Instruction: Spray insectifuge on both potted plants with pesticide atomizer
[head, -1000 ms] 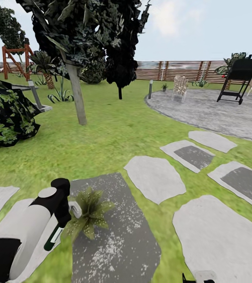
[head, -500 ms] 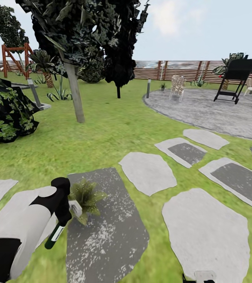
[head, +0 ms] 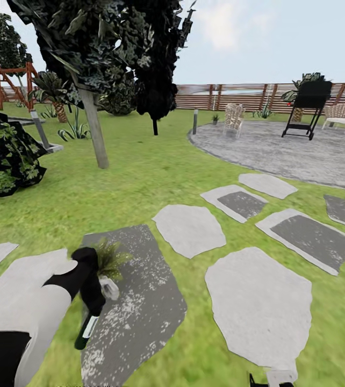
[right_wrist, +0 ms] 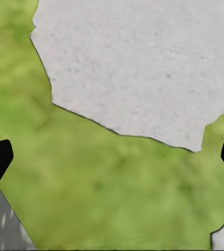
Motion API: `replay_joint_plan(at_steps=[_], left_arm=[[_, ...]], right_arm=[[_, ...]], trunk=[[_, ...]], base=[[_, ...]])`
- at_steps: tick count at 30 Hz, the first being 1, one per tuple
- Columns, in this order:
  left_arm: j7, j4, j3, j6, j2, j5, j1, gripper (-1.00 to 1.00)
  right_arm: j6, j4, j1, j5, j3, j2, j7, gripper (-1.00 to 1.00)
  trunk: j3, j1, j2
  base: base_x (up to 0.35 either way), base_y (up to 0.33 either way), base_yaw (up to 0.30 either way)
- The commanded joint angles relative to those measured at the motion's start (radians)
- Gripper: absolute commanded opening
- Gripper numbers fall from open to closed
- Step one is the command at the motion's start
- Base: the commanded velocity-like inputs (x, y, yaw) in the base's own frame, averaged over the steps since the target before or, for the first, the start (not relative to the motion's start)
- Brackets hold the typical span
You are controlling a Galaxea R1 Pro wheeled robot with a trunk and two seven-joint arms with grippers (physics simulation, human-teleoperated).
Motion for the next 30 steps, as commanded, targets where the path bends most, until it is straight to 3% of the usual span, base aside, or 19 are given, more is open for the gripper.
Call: replay_joint_plan(at_steps=[1,3,6,8,12,15,18,20,23,27,30], left_arm=[[-0.004,-0.002,-0.005,0.008,0.000,0.035,0.010,-1.00],[0.055,-0.002,-0.006,0.002,0.000,0.138,0.033,-1.00],[0.157,0.000,-0.006,-0.043,0.000,0.257,0.071,-1.00],[0.206,0.003,-0.006,-0.157,0.000,0.349,0.105,-1.00],[0.256,0.015,-0.006,-0.303,0.001,0.459,0.136,-1.00],[0.263,0.016,-0.006,-0.426,0.003,0.484,0.167,-1.00],[0.265,0.022,-0.006,-0.558,0.004,0.489,0.190,-1.00],[0.265,0.037,-0.006,-0.602,0.008,0.491,0.197,-1.00],[0.264,0.060,-0.007,-0.626,0.011,0.491,0.200,-1.00],[0.263,0.070,-0.007,-0.672,0.018,0.488,0.201,-1.00],[0.262,0.074,-0.009,-0.677,0.019,0.481,0.201,-1.00]], right_arm=[[-0.003,0.002,-0.001,0.011,-0.005,0.000,-0.003,1.00],[-0.003,0.002,-0.001,0.011,-0.005,0.000,-0.003,1.00],[-0.003,0.002,-0.001,0.011,-0.005,0.000,-0.004,1.00],[-0.003,0.002,-0.001,0.011,-0.005,-0.001,-0.003,1.00],[-0.003,0.002,-0.001,0.012,-0.005,-0.005,0.001,1.00],[-0.003,0.001,-0.001,0.036,-0.003,-0.011,0.003,1.00],[-0.003,0.000,-0.001,0.125,0.022,-0.012,0.026,1.00],[-0.003,-0.009,-0.002,0.186,0.037,-0.011,0.093,1.00],[-0.001,-0.095,-0.003,0.218,0.042,-0.010,0.231,1.00],[0.014,-0.272,-0.006,0.226,0.044,-0.008,0.507,1.00],[0.093,-0.379,-0.013,0.227,0.045,-0.007,0.685,1.00]], trunk=[[0.000,-0.001,0.000],[0.001,-0.001,0.000],[0.002,-0.001,0.000],[0.003,-0.001,0.000],[0.005,-0.001,0.000],[0.005,-0.001,0.000],[0.005,-0.001,0.000],[0.005,-0.001,0.000],[0.005,-0.001,0.000],[0.005,-0.001,0.000],[0.005,-0.001,0.000]], base=[[-0.235,-0.197,-0.271],[-0.235,-0.197,-0.280],[-0.232,-0.192,-0.285],[-0.173,-0.117,-0.285],[-0.085,-0.030,-0.261],[-0.013,-0.004,-0.074],[-0.003,-0.001,-0.014],[-0.001,0.000,-0.004],[0.000,0.000,0.000],[0.000,0.000,0.000],[0.000,0.000,0.000]])
